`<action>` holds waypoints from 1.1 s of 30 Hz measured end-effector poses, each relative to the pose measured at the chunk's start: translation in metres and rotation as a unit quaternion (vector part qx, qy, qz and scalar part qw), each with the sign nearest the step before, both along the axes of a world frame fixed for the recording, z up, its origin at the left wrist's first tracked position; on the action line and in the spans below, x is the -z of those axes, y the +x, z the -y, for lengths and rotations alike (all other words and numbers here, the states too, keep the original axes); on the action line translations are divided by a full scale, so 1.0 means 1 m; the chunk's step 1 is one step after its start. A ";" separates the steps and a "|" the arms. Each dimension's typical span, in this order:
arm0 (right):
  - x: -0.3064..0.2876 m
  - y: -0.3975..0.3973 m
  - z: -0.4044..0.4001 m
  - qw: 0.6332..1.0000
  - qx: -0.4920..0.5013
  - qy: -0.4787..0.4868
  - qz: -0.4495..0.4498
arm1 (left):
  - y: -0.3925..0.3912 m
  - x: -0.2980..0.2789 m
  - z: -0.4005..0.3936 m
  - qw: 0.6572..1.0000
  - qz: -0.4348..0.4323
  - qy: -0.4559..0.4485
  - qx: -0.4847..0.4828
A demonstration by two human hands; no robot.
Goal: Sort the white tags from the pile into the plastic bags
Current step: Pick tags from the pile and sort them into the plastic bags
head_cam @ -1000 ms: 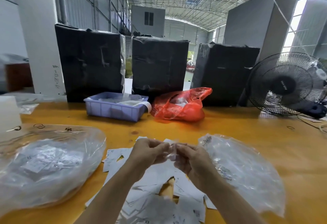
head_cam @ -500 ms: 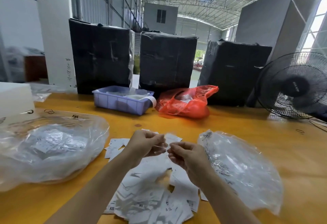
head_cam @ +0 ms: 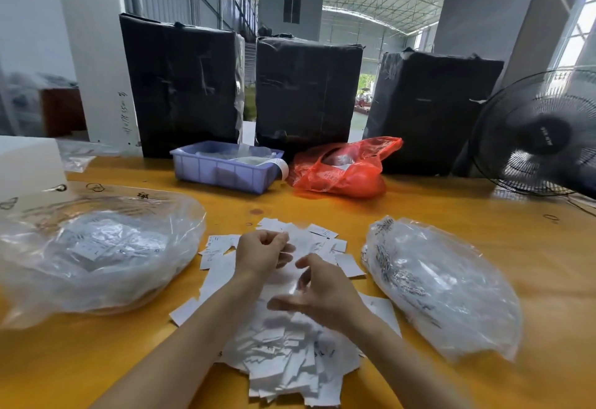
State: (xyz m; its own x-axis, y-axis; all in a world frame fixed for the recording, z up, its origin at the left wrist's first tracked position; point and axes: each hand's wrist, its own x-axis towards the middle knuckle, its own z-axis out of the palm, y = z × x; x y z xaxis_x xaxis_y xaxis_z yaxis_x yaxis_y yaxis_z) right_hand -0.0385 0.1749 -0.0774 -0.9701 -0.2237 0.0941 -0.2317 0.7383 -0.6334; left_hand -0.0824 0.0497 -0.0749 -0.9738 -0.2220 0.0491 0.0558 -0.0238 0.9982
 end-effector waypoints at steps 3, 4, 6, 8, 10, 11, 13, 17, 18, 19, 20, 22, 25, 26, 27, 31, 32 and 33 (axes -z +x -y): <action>0.008 0.000 0.008 0.996 0.040 0.005 -0.075 | -0.002 0.002 -0.001 1.000 0.003 -0.004 0.007; 0.007 -0.001 0.008 0.995 0.054 -0.028 -0.084 | -0.003 0.003 0.000 1.000 -0.001 -0.006 0.008; 0.004 -0.003 0.005 0.989 0.085 -0.074 -0.100 | -0.005 0.003 0.000 1.000 -0.007 -0.010 0.003; 0.001 -0.005 -0.001 0.985 0.104 -0.067 -0.119 | -0.005 0.004 0.001 1.000 -0.005 -0.017 -0.005; -0.002 -0.005 -0.007 0.983 0.114 -0.044 -0.137 | -0.006 0.007 0.002 0.999 0.007 -0.035 -0.013; -0.005 -0.004 -0.010 0.980 0.119 -0.045 -0.151 | -0.006 0.008 0.003 0.999 0.014 -0.045 -0.017; -0.016 -0.004 -0.020 0.967 0.133 -0.102 -0.190 | -0.007 0.009 0.004 0.998 0.019 -0.049 -0.022; -0.056 -0.007 -0.068 0.912 0.223 -0.227 -0.258 | -0.007 0.005 0.006 0.999 0.005 -0.036 -0.016; -0.063 -0.009 -0.087 0.904 0.258 -0.220 -0.262 | -0.007 0.004 0.006 0.999 -0.001 -0.030 -0.012; -0.066 -0.012 -0.106 0.904 0.295 -0.184 -0.249 | -0.007 0.001 0.006 1.000 -0.006 -0.029 -0.009; -0.066 -0.014 -0.123 0.915 0.322 -0.122 -0.212 | -0.007 -0.001 0.006 1.000 -0.009 -0.029 -0.006; -0.057 -0.016 -0.140 0.945 0.314 0.001 -0.092 | -0.005 -0.006 0.006 1.000 -0.007 -0.022 0.009; -0.037 -0.020 -0.144 0.947 0.260 0.191 -0.004 | -0.002 -0.012 0.008 0.999 0.008 -0.010 0.050; -0.035 -0.020 -0.144 0.933 0.263 0.244 -0.011 | 0.000 -0.015 0.009 0.998 0.012 -0.005 0.063; -0.036 -0.018 -0.141 0.918 0.276 0.284 -0.020 | 0.001 -0.018 0.009 0.997 0.015 0.004 0.075; -0.053 -0.005 -0.122 0.829 0.341 0.423 -0.131 | 0.006 -0.033 0.013 0.993 0.024 0.034 0.112; -0.058 -0.002 -0.113 0.821 0.337 0.415 -0.201 | 0.008 -0.036 0.014 0.991 0.025 0.024 0.126; -0.062 0.000 -0.102 0.843 0.305 0.347 -0.276 | 0.010 -0.039 0.015 0.990 0.023 0.005 0.140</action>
